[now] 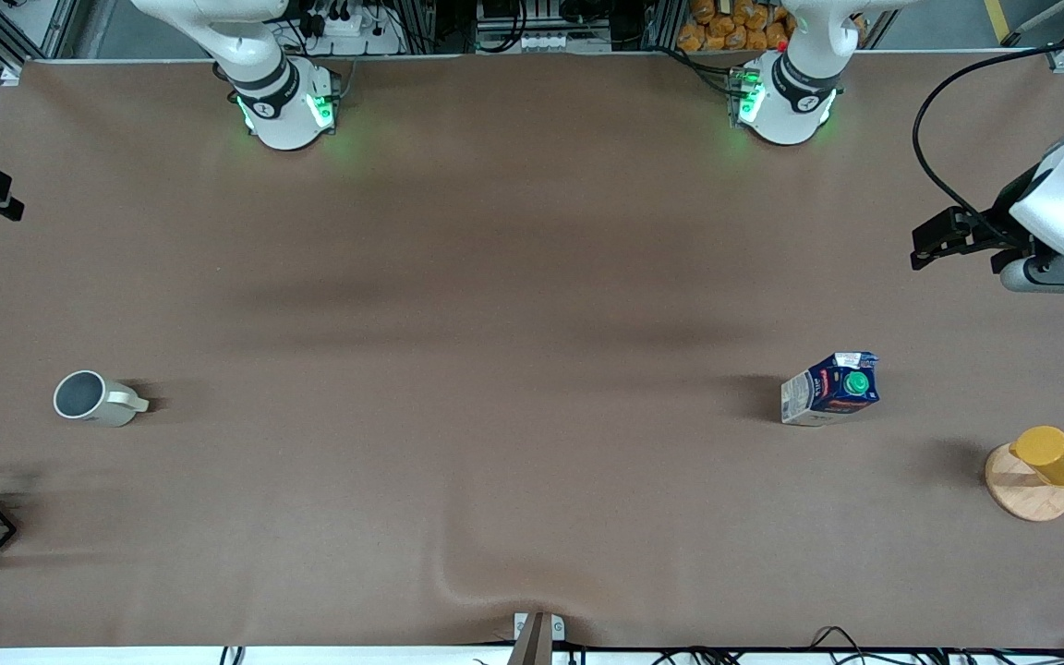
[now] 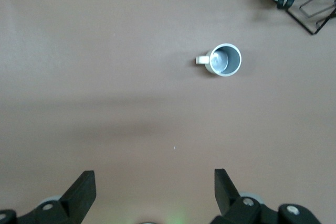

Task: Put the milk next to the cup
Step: 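Move the left gripper down over the blue milk carton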

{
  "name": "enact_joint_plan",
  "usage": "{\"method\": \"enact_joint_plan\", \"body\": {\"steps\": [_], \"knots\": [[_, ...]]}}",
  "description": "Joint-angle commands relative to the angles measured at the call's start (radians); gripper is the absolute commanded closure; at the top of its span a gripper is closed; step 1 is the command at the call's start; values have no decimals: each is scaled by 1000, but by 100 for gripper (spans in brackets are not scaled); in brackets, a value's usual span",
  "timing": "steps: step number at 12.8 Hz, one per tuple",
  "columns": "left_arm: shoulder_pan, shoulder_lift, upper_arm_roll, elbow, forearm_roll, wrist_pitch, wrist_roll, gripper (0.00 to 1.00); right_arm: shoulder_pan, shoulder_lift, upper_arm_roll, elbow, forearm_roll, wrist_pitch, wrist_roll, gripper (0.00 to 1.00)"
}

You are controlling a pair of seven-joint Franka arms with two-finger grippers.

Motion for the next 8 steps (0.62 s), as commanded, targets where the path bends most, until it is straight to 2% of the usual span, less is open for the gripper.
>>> {"method": "enact_joint_plan", "body": {"steps": [1,8], "knots": [[2,10,0,24,-16,-23,0,0,-5,-17,9,-22,13,25,0,0],[-1,11,-3,24,-16,0,-16,0,12,-22,9,-19,26,38,3,0]]}}
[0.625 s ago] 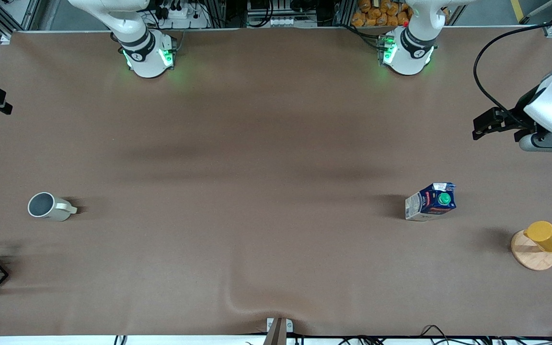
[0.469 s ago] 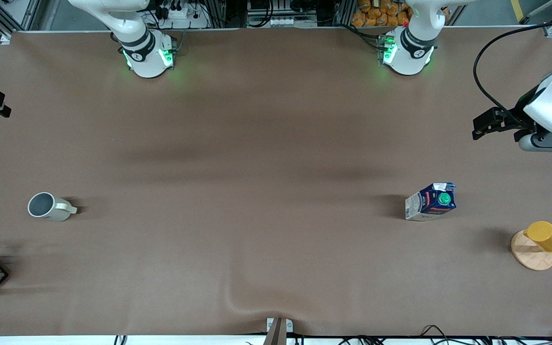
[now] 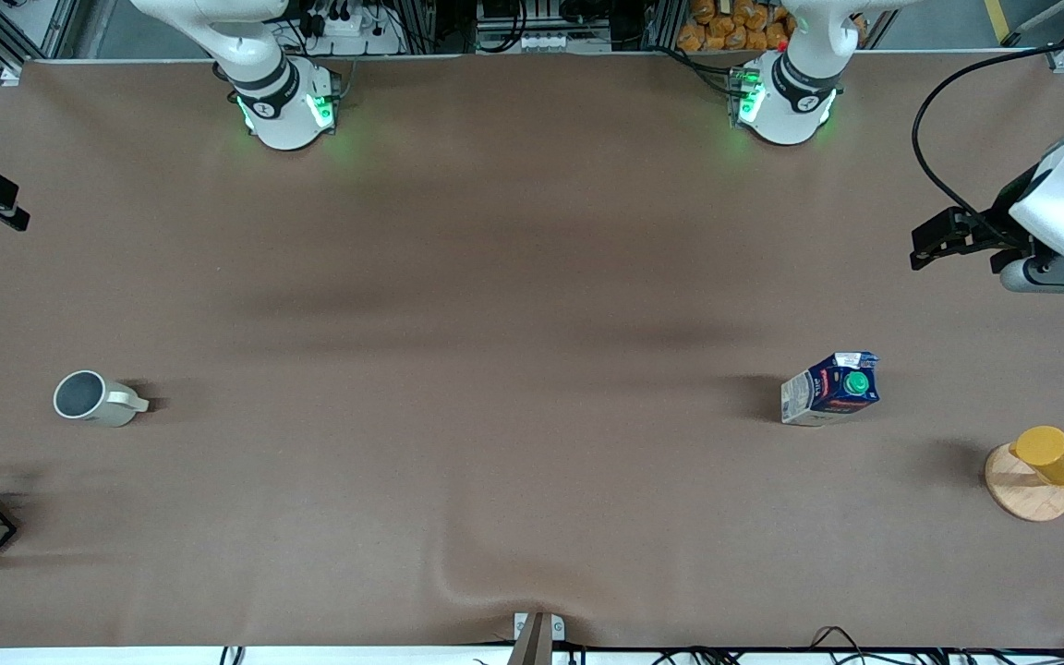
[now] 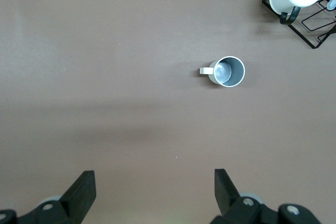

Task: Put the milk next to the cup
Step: 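Move the left gripper down over the blue milk carton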

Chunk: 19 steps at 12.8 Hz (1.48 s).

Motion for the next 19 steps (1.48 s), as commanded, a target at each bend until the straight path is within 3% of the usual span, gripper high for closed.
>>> {"method": "enact_joint_plan", "body": {"steps": [1,6,10,15,19], "knots": [[1,11,-2,22,-15,1,-11,0,1,-26,-1,-10,36,14,4,0],[22,52,-1,9,-16,25,1,0,-1,-43,-1,-7,42,54,2,0],[24,163,-1,-10,-16,172,-47,0,1,-45,3,-5,44,99,4,0],[-15,319,-2,-10,-15,264,-109,0,-2,-43,-1,-7,41,140,7,0],[-7,365,-4,-11,36,277,-97,0,-5,-46,-6,-10,39,134,9,0]]}}
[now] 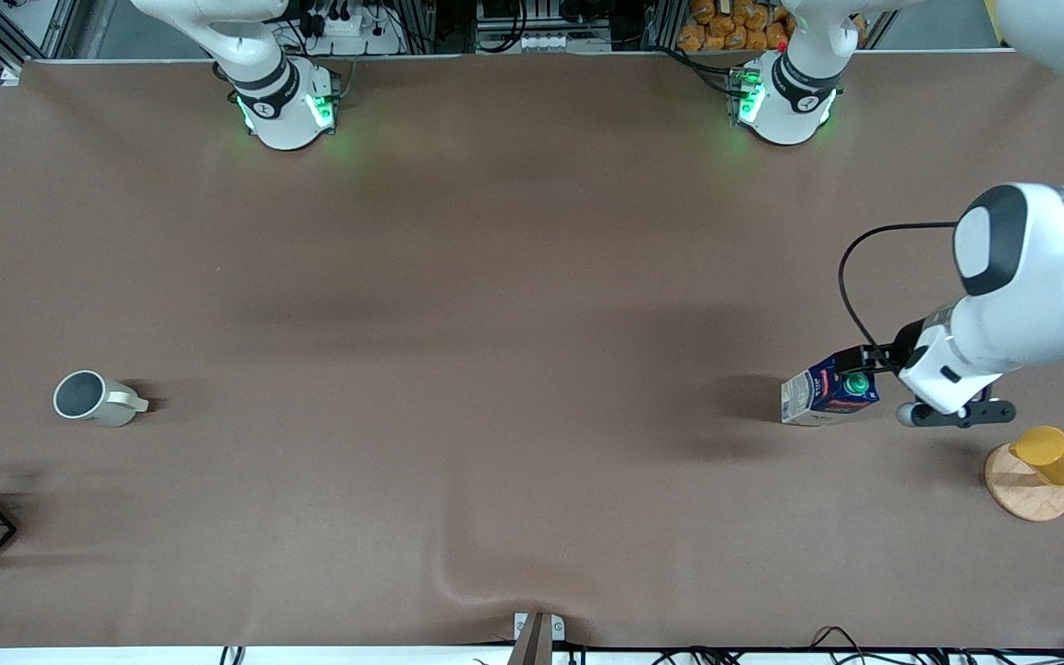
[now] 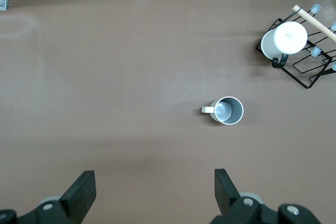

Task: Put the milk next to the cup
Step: 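Grasp the milk carton with the left gripper while the right gripper reaches the mug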

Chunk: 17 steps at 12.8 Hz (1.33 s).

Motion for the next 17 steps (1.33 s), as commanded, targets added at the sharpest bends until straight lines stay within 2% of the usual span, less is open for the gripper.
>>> {"method": "enact_joint_plan", "body": {"steps": [1,4,10,13,17], "knots": [[0,34,-2,8,78,-2,5,0,-9,-14,-3,-12,7,-13,7,0],[-20,60,-5,10,94,-2,-37,0,-13,28,-1,-29,-1,0,10,0],[-24,97,-5,17,108,10,-38,0,-91,298,-3,-24,-7,134,-37,0],[-20,103,-7,20,106,18,-31,0,-116,447,-3,-15,-114,180,-79,0],[-23,138,-7,25,129,65,-27,1,-137,596,2,-24,-117,323,-124,0]]}}
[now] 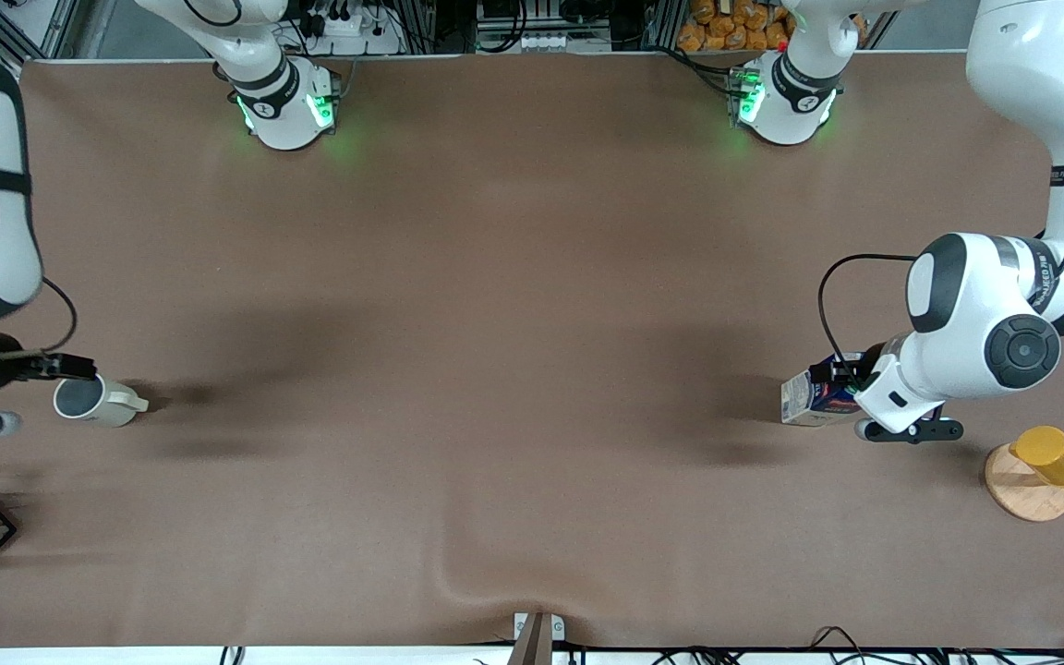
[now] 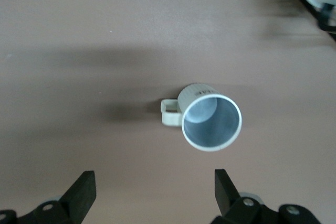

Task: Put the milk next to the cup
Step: 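Grasp the milk carton with the left gripper while the right gripper reaches the mug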

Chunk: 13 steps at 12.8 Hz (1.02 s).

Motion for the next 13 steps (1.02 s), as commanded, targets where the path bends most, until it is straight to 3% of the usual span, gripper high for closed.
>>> {"method": "enact_joint_plan", "body": {"steps": [1,3,6,8,11,13], "knots": [[-3,42,-2,23,37,54,-4,2,-61,90,19,30,-22,74,-64,0],[-3,41,-4,20,39,54,-16,4,-75,98,19,28,21,79,-104,0],[-5,43,-4,17,37,50,-19,10,-75,87,16,31,22,4,-92,0],[-3,41,-4,18,37,48,-20,11,-88,113,16,38,15,27,-92,0],[1,29,-4,23,27,42,-20,1,-97,139,17,27,25,73,-101,0],[8,9,-5,23,23,27,-42,2,-94,167,19,13,59,79,-101,0]]}}
